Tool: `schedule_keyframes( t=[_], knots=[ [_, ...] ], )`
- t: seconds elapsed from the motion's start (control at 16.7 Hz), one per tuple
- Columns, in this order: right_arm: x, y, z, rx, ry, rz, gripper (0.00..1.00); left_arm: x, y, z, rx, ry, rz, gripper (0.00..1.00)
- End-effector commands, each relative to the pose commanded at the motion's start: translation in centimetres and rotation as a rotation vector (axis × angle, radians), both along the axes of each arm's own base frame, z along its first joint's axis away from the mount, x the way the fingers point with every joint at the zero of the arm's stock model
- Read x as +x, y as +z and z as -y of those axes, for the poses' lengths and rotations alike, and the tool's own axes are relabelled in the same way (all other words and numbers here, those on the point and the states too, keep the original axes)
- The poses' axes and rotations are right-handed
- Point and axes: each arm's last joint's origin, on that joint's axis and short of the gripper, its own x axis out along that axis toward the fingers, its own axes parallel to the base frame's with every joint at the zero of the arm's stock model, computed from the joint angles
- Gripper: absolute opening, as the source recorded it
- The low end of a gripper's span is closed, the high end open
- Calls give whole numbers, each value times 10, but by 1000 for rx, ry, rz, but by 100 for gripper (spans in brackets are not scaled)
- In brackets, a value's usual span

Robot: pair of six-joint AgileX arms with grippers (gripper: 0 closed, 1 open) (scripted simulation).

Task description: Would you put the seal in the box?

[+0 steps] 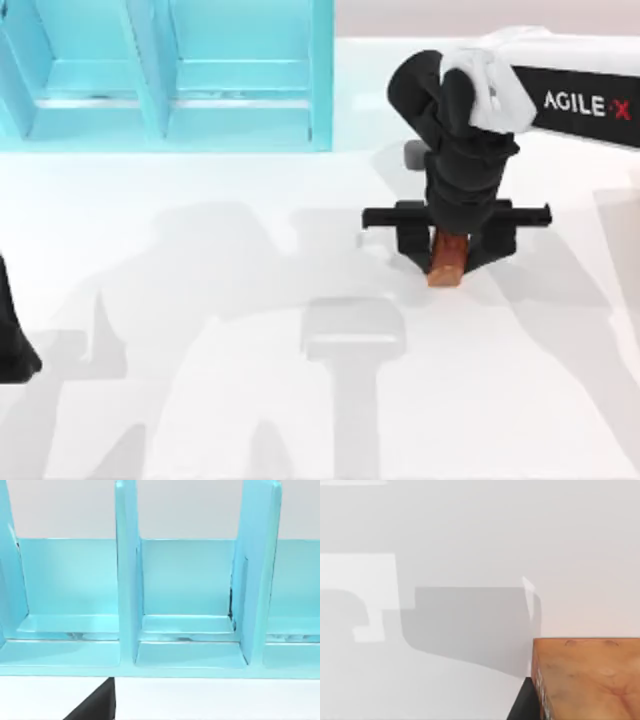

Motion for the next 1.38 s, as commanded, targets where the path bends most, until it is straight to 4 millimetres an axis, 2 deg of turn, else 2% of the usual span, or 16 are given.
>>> schedule_keyframes(
  t=[0.42, 0.6, 0.84, 0.96, 1.26, 1.38],
  knots=[
    [2, 6, 1, 2, -4, 5, 0, 0, 0, 0, 0, 0, 0, 100],
    [6, 34, 0, 4, -10, 9, 0, 0, 0, 0, 0, 0, 0, 100],
    [2, 81, 0, -7, -6, -11, 0, 0, 0, 0, 0, 0, 0, 100],
    [1, 98, 1, -1, -4, -1, 0, 0, 0, 0, 0, 0, 0, 100],
    [1, 98, 1, -1, -4, -2, 0, 0, 0, 0, 0, 0, 0, 100],
    [6, 99, 16, -4, -4, -9, 0, 0, 0, 0, 0, 0, 0, 100]
  ],
)
